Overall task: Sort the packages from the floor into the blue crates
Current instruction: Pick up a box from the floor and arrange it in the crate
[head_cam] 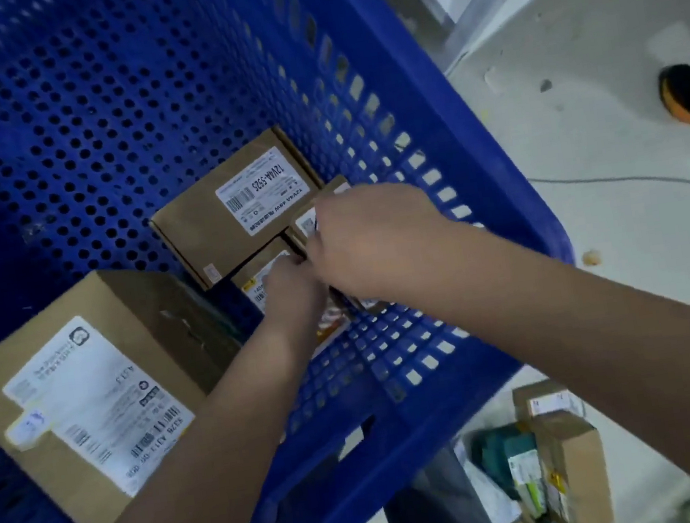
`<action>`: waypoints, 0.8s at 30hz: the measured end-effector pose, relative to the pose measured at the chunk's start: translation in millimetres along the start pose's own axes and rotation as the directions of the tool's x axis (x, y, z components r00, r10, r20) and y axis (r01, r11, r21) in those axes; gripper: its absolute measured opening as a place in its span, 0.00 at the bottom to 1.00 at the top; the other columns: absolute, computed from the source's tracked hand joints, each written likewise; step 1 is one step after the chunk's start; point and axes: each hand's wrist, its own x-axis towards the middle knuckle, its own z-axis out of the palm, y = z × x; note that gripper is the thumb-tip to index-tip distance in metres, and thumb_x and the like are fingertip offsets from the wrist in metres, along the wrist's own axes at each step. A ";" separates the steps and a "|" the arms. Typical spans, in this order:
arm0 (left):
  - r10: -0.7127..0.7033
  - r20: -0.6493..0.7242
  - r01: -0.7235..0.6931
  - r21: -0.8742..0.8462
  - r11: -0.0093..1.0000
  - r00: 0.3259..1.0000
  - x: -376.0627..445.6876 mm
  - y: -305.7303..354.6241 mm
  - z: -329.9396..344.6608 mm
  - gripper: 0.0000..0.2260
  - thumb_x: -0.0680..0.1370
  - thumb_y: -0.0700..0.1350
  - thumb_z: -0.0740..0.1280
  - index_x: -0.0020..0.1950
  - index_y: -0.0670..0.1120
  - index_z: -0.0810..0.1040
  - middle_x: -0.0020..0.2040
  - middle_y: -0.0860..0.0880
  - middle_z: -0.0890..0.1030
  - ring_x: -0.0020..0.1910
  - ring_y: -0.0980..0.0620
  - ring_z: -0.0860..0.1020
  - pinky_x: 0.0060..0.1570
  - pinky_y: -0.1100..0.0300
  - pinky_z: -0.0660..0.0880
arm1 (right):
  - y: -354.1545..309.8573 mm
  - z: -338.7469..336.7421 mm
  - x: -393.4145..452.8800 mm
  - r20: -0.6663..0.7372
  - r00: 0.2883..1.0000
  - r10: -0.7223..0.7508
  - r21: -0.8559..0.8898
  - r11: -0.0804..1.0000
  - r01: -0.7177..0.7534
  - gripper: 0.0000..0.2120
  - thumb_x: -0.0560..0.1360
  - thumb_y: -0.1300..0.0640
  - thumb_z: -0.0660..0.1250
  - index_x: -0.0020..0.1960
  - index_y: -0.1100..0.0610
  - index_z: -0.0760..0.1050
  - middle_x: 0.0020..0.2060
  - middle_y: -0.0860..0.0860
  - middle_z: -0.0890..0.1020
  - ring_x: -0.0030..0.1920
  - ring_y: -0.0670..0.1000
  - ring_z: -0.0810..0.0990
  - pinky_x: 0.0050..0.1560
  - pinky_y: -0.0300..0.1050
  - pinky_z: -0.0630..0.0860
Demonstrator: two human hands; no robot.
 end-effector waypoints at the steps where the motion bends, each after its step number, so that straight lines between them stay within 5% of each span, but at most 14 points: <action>1: 0.067 -0.031 -0.068 -0.029 0.997 0.997 -8.1 -0.2 -2.6 0.07 0.79 0.39 0.60 0.41 0.43 0.72 0.40 0.47 0.75 0.37 0.50 0.73 0.33 0.62 0.71 | 3.8 -10.3 -16.7 -0.059 0.996 -0.061 0.170 0.983 0.070 0.06 0.80 0.57 0.55 0.51 0.54 0.70 0.44 0.50 0.76 0.43 0.50 0.75 0.35 0.37 0.67; 3: 0.230 -0.145 -0.242 -0.069 0.968 0.962 -32.2 5.8 -8.6 0.07 0.79 0.42 0.60 0.43 0.43 0.73 0.36 0.49 0.74 0.37 0.52 0.72 0.36 0.62 0.69 | 16.2 -25.0 -51.0 -0.114 0.988 -0.103 0.611 0.777 0.152 0.09 0.80 0.61 0.53 0.49 0.56 0.72 0.42 0.52 0.80 0.39 0.51 0.77 0.38 0.37 0.74; 5: 0.393 -0.199 -0.409 -0.045 0.911 0.898 -59.0 22.1 -7.8 0.10 0.79 0.41 0.59 0.38 0.46 0.73 0.32 0.50 0.72 0.29 0.57 0.70 0.28 0.66 0.68 | 32.3 -33.2 -84.9 -0.231 0.970 -0.078 0.880 0.408 0.242 0.14 0.79 0.66 0.52 0.49 0.55 0.75 0.42 0.55 0.83 0.42 0.54 0.82 0.48 0.47 0.79; 7: 0.560 -0.161 -0.574 -0.051 0.818 0.813 -88.8 44.8 0.3 0.13 0.78 0.38 0.59 0.35 0.49 0.72 0.31 0.50 0.72 0.27 0.58 0.69 0.28 0.67 0.66 | 53.0 -30.6 -112.3 -0.379 0.925 0.039 0.924 0.071 0.376 0.15 0.78 0.70 0.51 0.47 0.58 0.75 0.38 0.54 0.83 0.38 0.54 0.83 0.46 0.49 0.80; 10: 0.750 -0.017 -0.750 -0.059 0.659 0.661 -132.9 76.8 20.7 0.12 0.75 0.35 0.60 0.35 0.49 0.73 0.34 0.52 0.75 0.33 0.57 0.72 0.36 0.64 0.68 | 89.2 -13.9 -147.0 -0.414 0.840 0.351 0.820 -0.256 0.511 0.14 0.77 0.69 0.52 0.44 0.60 0.75 0.32 0.52 0.82 0.34 0.51 0.82 0.40 0.44 0.80; 13: 0.839 0.237 -0.860 -0.031 0.510 0.489 -168.4 92.4 51.7 0.11 0.75 0.37 0.59 0.35 0.50 0.71 0.33 0.53 0.76 0.30 0.60 0.71 0.32 0.68 0.68 | 130.0 25.8 -170.0 -0.225 0.745 0.629 0.771 -0.353 0.530 0.10 0.77 0.65 0.56 0.42 0.58 0.75 0.30 0.51 0.81 0.33 0.49 0.81 0.39 0.41 0.79; 17: 0.810 0.479 -0.934 0.065 0.351 0.338 -196.3 54.4 124.1 0.07 0.76 0.40 0.58 0.40 0.45 0.73 0.39 0.42 0.79 0.32 0.55 0.73 0.33 0.62 0.73 | 173.2 118.4 -184.1 0.131 0.682 0.719 0.846 -0.440 0.301 0.07 0.76 0.63 0.59 0.42 0.59 0.74 0.31 0.53 0.81 0.32 0.49 0.81 0.35 0.39 0.80; 21: 0.556 0.746 -0.924 0.225 0.309 0.368 -195.1 -42.6 190.4 0.07 0.78 0.42 0.59 0.46 0.44 0.76 0.40 0.50 0.79 0.41 0.52 0.78 0.50 0.70 0.73 | 188.9 247.0 -198.5 0.463 0.609 0.644 0.768 -0.634 0.087 0.05 0.76 0.62 0.60 0.43 0.60 0.73 0.32 0.54 0.80 0.33 0.50 0.80 0.35 0.40 0.79; 24: 0.412 0.821 -0.911 0.291 0.292 0.394 -168.9 -124.3 212.8 0.07 0.77 0.40 0.60 0.44 0.42 0.77 0.41 0.48 0.80 0.41 0.49 0.78 0.46 0.52 0.76 | 179.3 354.2 -221.7 0.652 0.565 0.506 0.589 -0.807 0.045 0.08 0.78 0.62 0.60 0.40 0.59 0.71 0.26 0.52 0.79 0.33 0.49 0.78 0.36 0.40 0.76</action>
